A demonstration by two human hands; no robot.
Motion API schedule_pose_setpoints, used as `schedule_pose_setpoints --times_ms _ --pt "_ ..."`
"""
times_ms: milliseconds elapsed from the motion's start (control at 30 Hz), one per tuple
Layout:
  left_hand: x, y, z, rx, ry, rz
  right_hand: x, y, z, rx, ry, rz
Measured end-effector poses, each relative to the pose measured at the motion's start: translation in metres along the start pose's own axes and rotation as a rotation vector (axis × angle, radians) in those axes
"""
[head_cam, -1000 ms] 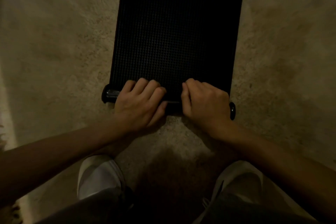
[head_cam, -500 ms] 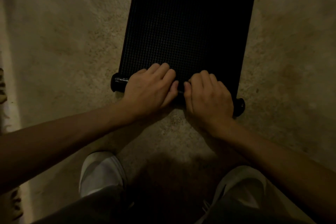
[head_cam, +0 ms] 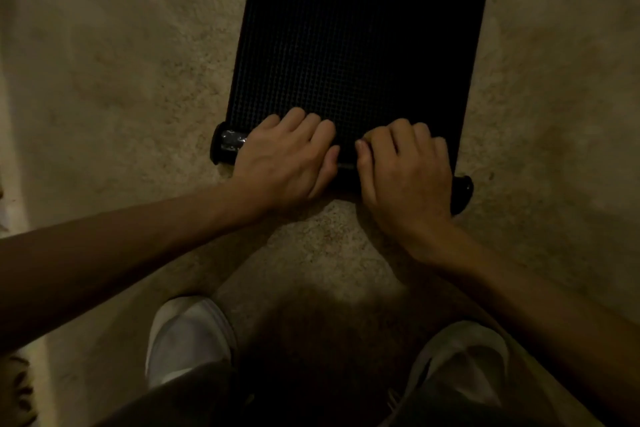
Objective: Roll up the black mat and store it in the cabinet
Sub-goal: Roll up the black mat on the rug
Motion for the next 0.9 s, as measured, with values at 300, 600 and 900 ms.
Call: schedule_pose_setpoints --times_ms 300,600,900 --pt "-0.004 -0.002 -0.002 -0.054 0.06 0.041 0.006 0.004 -0.004 -0.047 0.009 -0.029" --pt "-0.007 0.004 -0.004 0.048 0.126 0.101 0.009 0.03 0.005 0.061 0.06 -0.133" --pt "-0.008 0.02 -0.017 -0.02 0.019 0.099 0.003 0.022 0.007 0.121 0.004 -0.047"
Point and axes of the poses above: each hand's wrist, its own y-axis towards the middle knuckle, its own x-axis out of the palm, z = x × y, the point moved 8 cm from there along y, towards the middle knuckle, and after that the axes turned 13 degrees about x, right-handed, at the moved point
